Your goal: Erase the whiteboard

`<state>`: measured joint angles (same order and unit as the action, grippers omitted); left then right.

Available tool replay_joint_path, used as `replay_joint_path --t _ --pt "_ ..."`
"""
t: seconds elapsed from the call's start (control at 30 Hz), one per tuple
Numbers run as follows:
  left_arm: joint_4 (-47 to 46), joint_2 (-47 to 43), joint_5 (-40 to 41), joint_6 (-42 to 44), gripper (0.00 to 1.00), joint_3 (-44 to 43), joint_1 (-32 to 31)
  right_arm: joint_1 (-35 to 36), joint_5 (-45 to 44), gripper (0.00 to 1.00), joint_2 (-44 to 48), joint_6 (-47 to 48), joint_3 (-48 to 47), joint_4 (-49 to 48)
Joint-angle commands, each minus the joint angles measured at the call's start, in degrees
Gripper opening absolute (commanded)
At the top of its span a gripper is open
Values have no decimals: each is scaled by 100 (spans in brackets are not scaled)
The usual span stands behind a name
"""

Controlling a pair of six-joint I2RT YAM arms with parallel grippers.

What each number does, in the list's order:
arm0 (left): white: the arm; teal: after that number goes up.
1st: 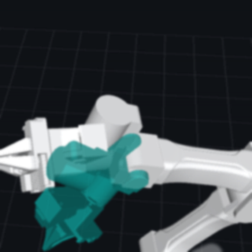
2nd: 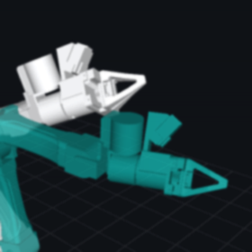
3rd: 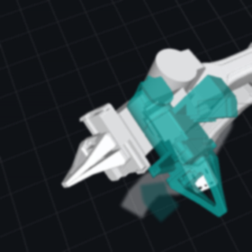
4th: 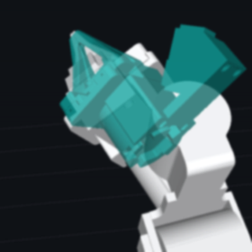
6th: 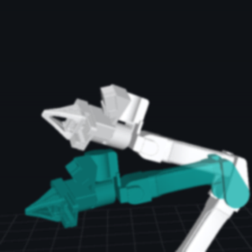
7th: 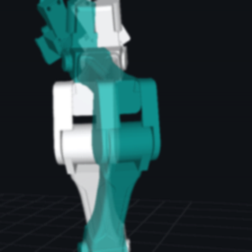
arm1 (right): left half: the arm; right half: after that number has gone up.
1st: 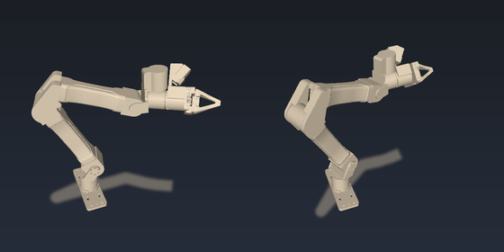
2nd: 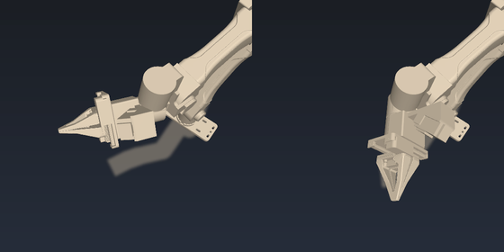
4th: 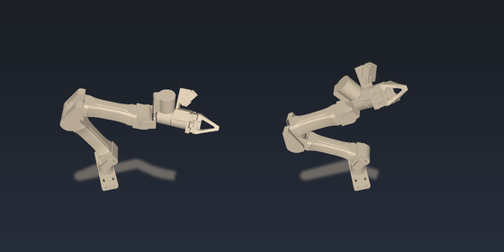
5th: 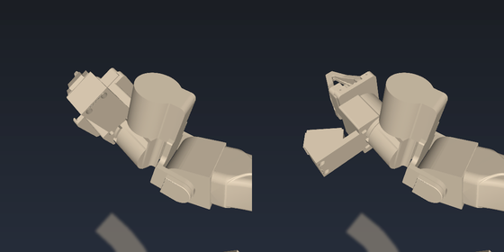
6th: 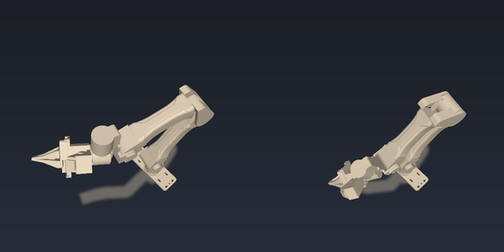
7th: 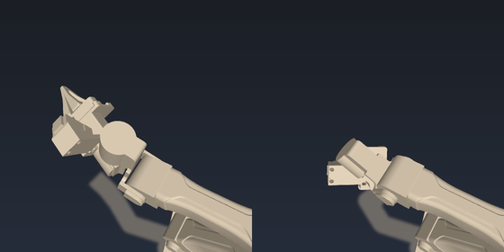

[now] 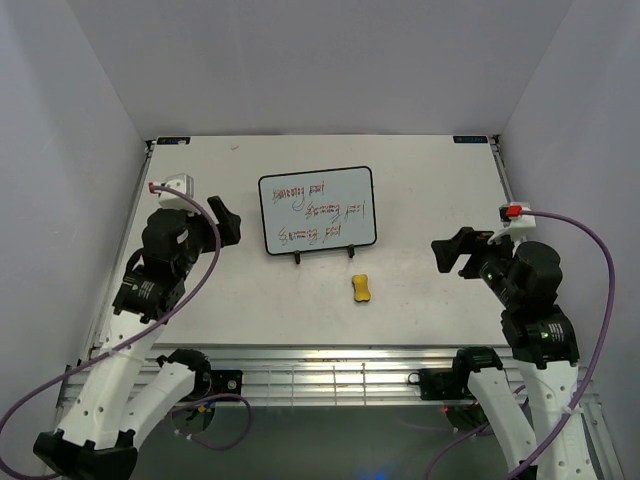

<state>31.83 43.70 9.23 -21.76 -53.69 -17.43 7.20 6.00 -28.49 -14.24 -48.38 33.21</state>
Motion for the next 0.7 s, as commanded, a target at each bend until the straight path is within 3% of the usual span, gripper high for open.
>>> replay_joint_path --t 0.0,0.1,0.2,0.23,0.27,0.37,0.57,0.67 --pt "-905 147 -386 258 98 200 -24 18 762 90 -138 -70 101 -623" --pt "-1513 778 -1149 269 98 193 64 18 500 90 -61 113 83 -579" --pt "-2100 1412 -2063 357 98 227 458 18 1058 90 54 334 39 -579" --pt "-2590 1509 -2527 304 98 297 695 18 1226 90 45 369 39 -588" --pt "-2943 1588 -3715 104 98 402 1263 18 1367 90 19 361 48 -579" --pt "-3833 2237 -4526 -83 98 623 1960 18 1799 90 -95 475 136 -483" --pt "-4535 4162 -6027 233 98 403 2121 18 2300 90 -78 510 259 -526" --pt "-5720 4681 -6793 173 96 763 2156 27 2590 90 -86 580 180 -482"
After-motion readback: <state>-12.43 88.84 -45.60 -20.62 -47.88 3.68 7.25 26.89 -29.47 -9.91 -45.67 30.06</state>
